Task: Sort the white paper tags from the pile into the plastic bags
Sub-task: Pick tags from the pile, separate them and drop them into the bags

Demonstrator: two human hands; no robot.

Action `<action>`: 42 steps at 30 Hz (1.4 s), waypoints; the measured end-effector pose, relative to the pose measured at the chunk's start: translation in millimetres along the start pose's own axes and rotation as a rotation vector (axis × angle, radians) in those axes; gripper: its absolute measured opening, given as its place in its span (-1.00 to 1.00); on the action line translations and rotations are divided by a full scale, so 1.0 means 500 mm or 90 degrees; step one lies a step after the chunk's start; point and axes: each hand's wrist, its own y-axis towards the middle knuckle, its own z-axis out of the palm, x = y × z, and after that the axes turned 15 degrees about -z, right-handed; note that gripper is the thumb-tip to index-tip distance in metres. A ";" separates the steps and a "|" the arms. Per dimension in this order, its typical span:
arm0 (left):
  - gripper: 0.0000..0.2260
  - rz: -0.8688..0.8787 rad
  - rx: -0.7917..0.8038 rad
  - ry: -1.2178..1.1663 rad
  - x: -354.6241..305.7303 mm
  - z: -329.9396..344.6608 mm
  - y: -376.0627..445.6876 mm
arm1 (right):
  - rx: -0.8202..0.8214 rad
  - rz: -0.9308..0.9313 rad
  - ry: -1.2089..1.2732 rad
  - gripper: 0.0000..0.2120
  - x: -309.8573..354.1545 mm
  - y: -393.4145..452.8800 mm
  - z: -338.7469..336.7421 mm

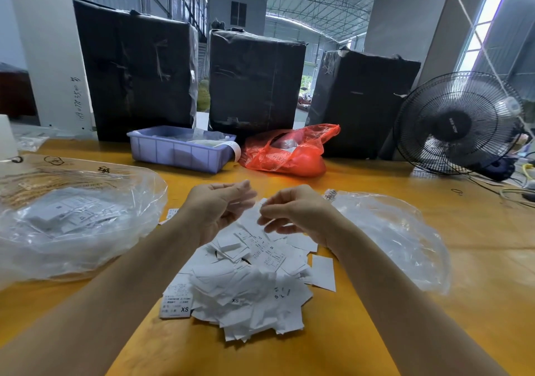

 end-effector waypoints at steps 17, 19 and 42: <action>-0.84 0.008 -0.012 0.127 0.005 -0.006 0.000 | 0.295 0.004 -0.412 -0.63 -0.052 -0.016 0.006; -0.86 0.005 -0.007 0.134 0.009 -0.006 0.001 | 0.286 -0.015 -0.446 -0.64 -0.051 -0.015 0.005; -0.98 -0.020 0.006 0.197 0.012 -0.007 0.003 | -0.258 -0.049 0.176 -0.87 0.028 -0.008 -0.034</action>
